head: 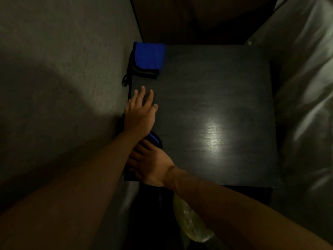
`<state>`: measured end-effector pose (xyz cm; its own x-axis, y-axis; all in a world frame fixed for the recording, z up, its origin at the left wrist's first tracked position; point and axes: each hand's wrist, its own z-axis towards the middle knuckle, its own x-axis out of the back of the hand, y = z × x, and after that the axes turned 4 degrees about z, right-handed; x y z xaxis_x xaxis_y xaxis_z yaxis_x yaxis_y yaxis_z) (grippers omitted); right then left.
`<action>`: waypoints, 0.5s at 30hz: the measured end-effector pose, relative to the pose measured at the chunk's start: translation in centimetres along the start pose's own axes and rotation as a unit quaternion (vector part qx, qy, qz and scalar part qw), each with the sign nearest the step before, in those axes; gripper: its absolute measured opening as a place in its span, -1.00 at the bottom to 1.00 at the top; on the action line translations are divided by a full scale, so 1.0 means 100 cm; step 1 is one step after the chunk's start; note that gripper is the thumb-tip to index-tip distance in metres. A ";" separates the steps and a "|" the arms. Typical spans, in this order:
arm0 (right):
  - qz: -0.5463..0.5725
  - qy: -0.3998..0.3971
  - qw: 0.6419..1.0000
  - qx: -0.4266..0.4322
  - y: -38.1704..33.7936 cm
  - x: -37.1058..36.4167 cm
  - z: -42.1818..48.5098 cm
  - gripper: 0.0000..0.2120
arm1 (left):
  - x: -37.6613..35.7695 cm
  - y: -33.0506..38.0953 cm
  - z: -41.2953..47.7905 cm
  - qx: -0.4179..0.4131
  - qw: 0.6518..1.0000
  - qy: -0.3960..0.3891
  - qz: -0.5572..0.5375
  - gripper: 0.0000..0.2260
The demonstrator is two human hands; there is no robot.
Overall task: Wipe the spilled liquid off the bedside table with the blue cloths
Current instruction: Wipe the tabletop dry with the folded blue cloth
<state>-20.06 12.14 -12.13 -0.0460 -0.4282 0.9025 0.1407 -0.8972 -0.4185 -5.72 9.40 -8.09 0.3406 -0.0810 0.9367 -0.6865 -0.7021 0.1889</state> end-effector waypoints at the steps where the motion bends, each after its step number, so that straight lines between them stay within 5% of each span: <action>1: 0.003 0.006 1.000 0.013 0.002 0.002 -0.003 -0.58 | -0.003 -0.002 -0.002 -0.012 1.000 0.016 0.013 -0.48; 15: -0.053 -0.111 0.991 0.055 0.045 0.044 -0.078 -0.47 | -0.015 -0.001 -0.001 -0.021 0.999 0.029 0.040 -0.24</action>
<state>-27.39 5.41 -10.81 0.1511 -0.2879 0.9457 0.2535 -0.9134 -0.3186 -6.22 9.64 -9.44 0.2462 -0.0946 0.9646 -0.7373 -0.6643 0.1230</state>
